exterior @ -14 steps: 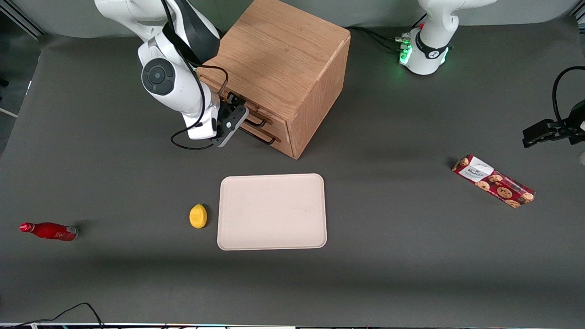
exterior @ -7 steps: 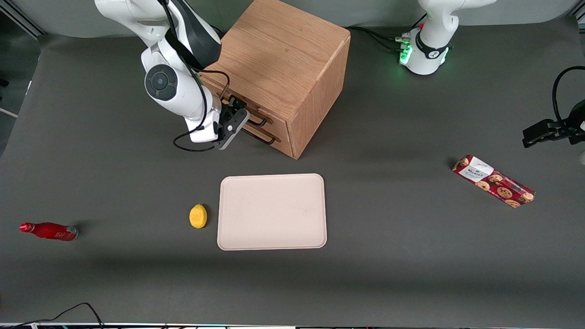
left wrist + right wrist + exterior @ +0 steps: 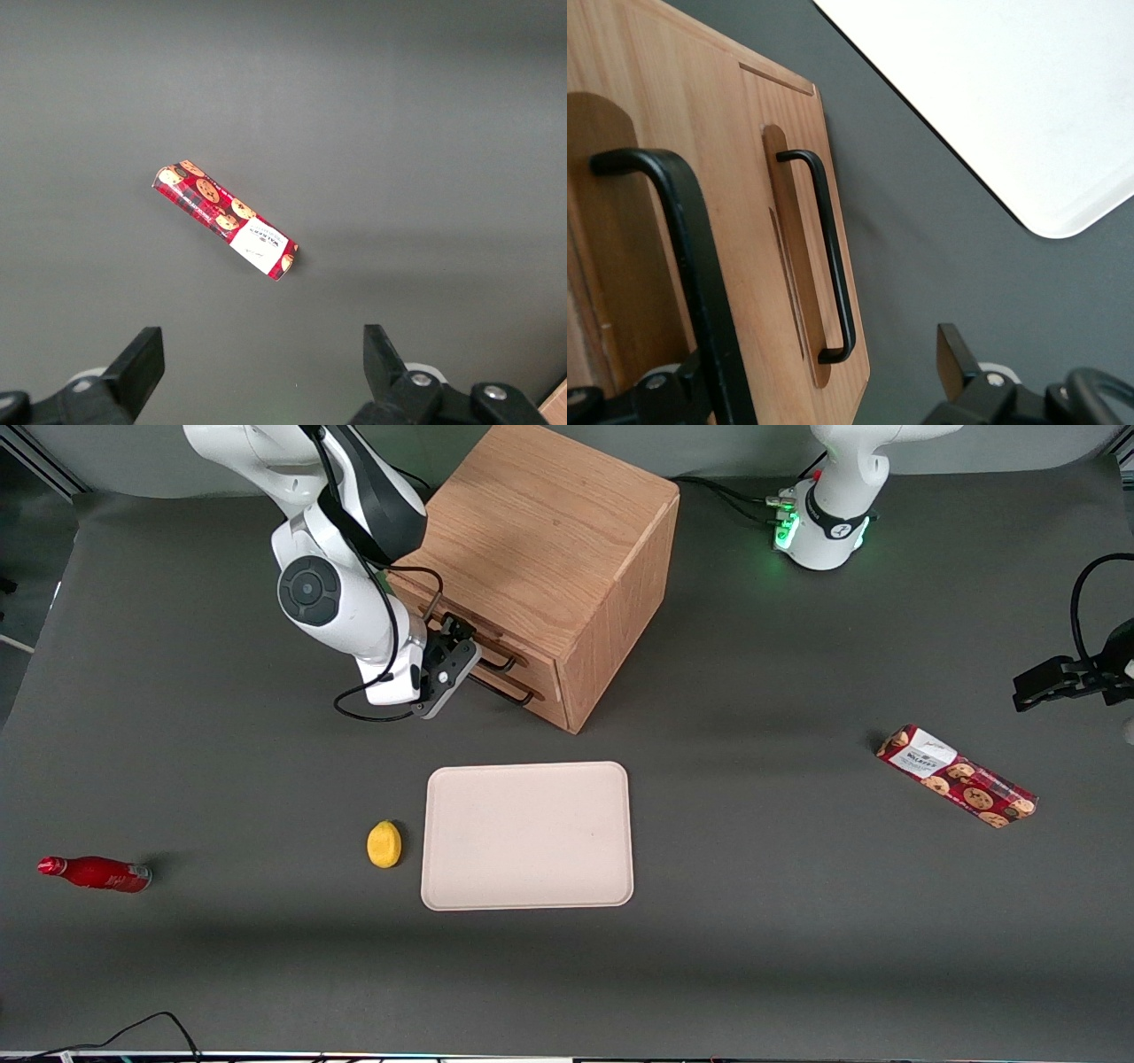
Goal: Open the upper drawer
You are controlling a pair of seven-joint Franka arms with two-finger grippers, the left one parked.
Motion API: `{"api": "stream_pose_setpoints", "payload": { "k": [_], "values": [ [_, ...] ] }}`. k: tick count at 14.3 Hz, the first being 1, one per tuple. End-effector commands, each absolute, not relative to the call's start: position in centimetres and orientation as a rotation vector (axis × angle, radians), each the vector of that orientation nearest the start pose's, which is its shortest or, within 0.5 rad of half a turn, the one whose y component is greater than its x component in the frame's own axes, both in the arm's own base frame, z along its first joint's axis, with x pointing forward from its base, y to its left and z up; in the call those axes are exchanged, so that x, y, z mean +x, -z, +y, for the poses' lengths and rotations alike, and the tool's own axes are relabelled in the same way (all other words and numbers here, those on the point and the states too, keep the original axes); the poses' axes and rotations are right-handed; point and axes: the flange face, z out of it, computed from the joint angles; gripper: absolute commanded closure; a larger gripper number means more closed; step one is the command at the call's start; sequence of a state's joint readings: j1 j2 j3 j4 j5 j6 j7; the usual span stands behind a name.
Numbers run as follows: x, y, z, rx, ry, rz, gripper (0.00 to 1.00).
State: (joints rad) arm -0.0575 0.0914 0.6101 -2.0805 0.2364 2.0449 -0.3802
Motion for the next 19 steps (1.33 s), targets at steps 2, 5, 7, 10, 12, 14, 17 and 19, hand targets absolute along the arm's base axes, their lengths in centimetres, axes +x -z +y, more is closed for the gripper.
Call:
{"api": "stream_pose_setpoints", "payload": {
  "k": [2, 5, 7, 10, 12, 14, 17, 19],
  "values": [
    [47.0, -38.6, 28.8, -2.638, -0.165, -1.133, 0.0],
    [47.7, -38.6, 27.8, -2.656, -0.151, -1.108, 0.0],
    [48.1, -38.7, 27.1, -2.665, -0.144, -1.096, 0.0],
    [48.8, -38.6, 25.9, -2.693, -0.132, -1.092, 0.0],
    [49.5, -38.4, 24.8, -2.712, -0.133, -1.079, 0.0],
    [50.0, -38.4, 23.8, -2.726, -0.129, -1.053, 0.0],
    [51.0, -38.9, 22.4, -2.753, -0.107, -1.028, 0.0],
    [51.5, -39.1, 21.8, -2.759, -0.099, -1.009, 0.0]
  ]
}}
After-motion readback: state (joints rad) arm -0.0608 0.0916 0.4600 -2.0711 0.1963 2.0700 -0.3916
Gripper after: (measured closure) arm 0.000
